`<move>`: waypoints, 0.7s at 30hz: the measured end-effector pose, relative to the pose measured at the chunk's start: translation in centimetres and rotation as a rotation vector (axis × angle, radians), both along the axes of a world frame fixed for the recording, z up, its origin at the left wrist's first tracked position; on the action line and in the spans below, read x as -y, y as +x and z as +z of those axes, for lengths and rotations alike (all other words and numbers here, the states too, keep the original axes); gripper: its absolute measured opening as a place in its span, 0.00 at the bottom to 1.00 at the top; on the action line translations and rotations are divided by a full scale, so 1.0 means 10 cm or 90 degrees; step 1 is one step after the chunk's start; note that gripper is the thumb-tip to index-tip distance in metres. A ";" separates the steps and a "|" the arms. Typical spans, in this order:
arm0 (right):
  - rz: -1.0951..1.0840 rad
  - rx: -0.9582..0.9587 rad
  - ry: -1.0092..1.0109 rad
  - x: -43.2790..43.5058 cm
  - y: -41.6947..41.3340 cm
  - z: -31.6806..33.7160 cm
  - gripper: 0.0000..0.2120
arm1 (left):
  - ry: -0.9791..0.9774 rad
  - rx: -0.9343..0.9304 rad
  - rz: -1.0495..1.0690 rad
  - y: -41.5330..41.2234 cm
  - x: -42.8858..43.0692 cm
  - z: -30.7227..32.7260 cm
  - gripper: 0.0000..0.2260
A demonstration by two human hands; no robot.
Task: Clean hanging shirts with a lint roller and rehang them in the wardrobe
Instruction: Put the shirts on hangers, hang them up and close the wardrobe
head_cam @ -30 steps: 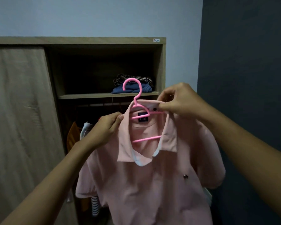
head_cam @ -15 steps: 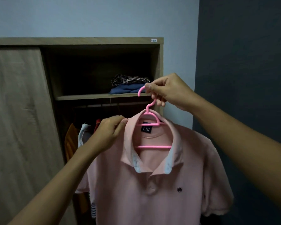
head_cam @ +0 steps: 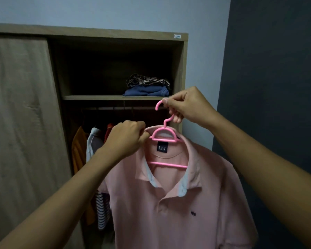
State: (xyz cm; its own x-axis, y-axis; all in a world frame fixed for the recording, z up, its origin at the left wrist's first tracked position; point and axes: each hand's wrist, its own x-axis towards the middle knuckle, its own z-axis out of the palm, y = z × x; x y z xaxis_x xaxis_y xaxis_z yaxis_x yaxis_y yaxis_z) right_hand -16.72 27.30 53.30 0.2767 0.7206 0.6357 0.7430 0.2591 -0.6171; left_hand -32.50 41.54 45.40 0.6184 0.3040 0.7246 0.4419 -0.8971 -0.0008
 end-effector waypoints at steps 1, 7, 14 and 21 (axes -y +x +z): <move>-0.001 -0.014 0.012 0.03 0.03 -0.01 0.10 | -0.014 -0.004 -0.016 0.01 0.00 -0.03 0.12; -0.025 0.009 0.022 -0.02 0.01 -0.12 0.10 | -0.086 -0.045 -0.072 0.13 0.13 -0.01 0.12; -0.044 0.014 0.021 -0.04 0.07 -0.14 0.10 | -0.103 -0.061 -0.168 0.09 0.16 -0.04 0.17; -0.019 -0.029 0.049 -0.07 0.12 -0.14 0.09 | -0.136 -0.009 -0.111 0.16 -0.25 -0.31 0.25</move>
State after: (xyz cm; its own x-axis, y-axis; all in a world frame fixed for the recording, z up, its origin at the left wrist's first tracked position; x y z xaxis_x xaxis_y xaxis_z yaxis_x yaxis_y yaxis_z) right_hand -15.54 28.04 51.86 0.3280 0.6608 0.6751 0.7224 0.2850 -0.6300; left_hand -30.87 44.04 42.32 0.6851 0.3370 0.6458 0.2815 -0.9401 0.1920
